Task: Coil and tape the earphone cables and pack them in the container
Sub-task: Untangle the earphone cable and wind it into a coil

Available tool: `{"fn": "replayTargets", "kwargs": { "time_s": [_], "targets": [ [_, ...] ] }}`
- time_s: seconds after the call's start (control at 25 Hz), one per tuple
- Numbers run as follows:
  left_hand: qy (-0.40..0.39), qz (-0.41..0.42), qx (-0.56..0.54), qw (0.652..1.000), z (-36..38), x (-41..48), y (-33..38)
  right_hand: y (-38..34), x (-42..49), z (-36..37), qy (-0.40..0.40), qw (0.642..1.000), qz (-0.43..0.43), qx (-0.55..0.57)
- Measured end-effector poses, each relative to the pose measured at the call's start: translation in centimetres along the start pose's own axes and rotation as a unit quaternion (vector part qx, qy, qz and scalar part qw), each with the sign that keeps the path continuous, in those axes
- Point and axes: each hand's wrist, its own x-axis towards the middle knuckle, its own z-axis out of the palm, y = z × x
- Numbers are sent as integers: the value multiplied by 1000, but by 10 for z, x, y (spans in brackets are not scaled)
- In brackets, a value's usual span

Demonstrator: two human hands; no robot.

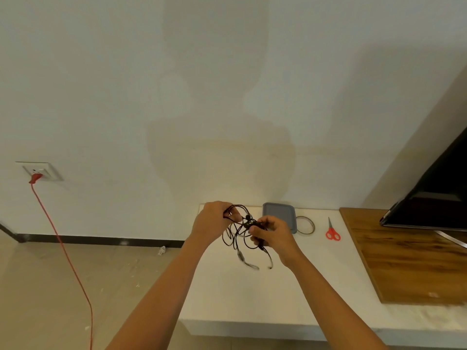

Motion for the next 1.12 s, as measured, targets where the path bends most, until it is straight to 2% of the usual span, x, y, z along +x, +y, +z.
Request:
{"fn": "replayTargets", "kwargs": {
  "time_s": [0.12,0.24,0.32,0.4,0.56,0.68,0.72,0.8,0.88,1.0,1.12],
  "targets": [
    [79,-14,-30,996,-9,-3,4,12,0,-4,3,994,67,86],
    [163,-17,-82,983,-12,-6,10,27,2,-11,50,978,131,152],
    [191,-31,-108,975,-13,-8,13,38,3,-16,84,965,183,168],
    [184,-38,-95,978,-9,-7,12,45,6,-17,120,954,214,173],
    [98,-133,-134,977,-2,-7,8,48,16,-14,219,926,182,246],
    [108,-166,-165,966,-7,-12,5,53,23,-23,281,897,201,275],
    [137,-178,-191,956,-11,-12,2,60,26,-30,301,885,219,279],
    [201,-211,-284,914,-23,-9,-3,76,24,-47,330,858,249,305],
    [228,-214,-352,882,-36,-4,-4,95,17,-62,324,845,279,321],
    [208,-164,-338,903,-49,0,5,118,5,-69,259,879,303,262],
    [164,-151,-301,927,-50,2,14,122,0,-65,226,935,251,104]
  ]
}}
